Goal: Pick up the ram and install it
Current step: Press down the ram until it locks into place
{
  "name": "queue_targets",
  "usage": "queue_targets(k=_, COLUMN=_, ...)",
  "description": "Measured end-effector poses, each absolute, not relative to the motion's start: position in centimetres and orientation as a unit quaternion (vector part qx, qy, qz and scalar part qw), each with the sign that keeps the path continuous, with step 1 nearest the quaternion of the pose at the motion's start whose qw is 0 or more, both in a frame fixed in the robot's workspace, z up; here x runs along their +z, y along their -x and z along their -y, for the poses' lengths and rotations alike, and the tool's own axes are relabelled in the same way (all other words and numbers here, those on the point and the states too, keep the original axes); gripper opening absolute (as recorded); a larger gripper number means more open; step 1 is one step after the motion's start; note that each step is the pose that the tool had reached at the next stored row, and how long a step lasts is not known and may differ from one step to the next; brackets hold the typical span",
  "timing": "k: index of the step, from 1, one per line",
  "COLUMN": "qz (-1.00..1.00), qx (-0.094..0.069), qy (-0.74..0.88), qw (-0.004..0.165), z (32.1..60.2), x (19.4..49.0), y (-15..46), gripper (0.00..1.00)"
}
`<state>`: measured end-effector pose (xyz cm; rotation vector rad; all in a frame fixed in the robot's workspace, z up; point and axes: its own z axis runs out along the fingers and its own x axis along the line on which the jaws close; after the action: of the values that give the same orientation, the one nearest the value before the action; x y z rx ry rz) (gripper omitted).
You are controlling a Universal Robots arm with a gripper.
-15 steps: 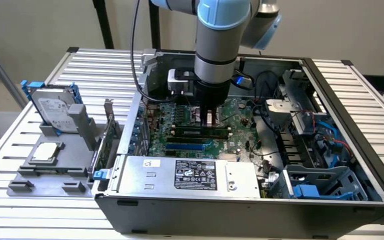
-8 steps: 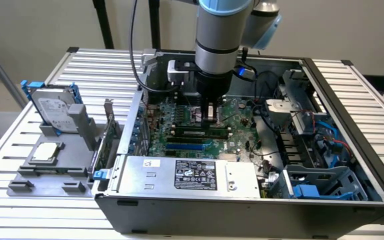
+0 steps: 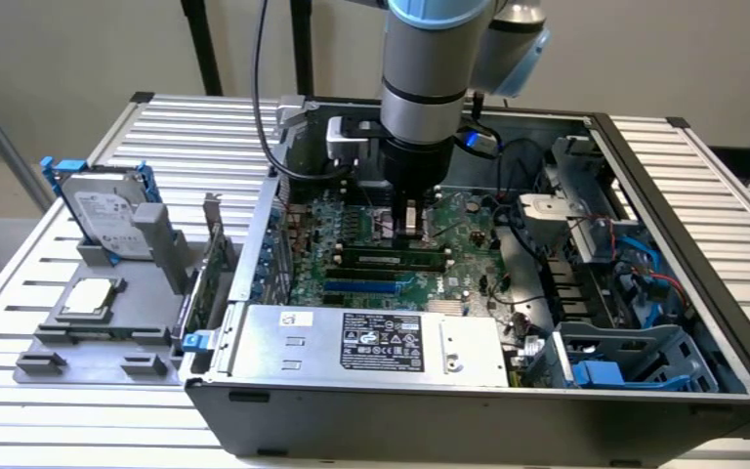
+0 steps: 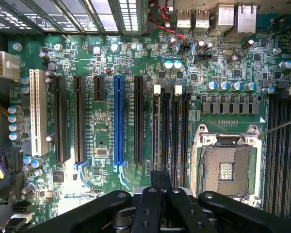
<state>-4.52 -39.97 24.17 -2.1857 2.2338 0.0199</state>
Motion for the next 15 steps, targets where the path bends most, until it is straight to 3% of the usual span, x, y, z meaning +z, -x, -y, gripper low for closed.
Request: queue_targets(k=15, qz=-0.715, qx=0.006, qy=0.699, qw=0.008, z=39.77, x=23.51, y=4.69, gripper=0.11)
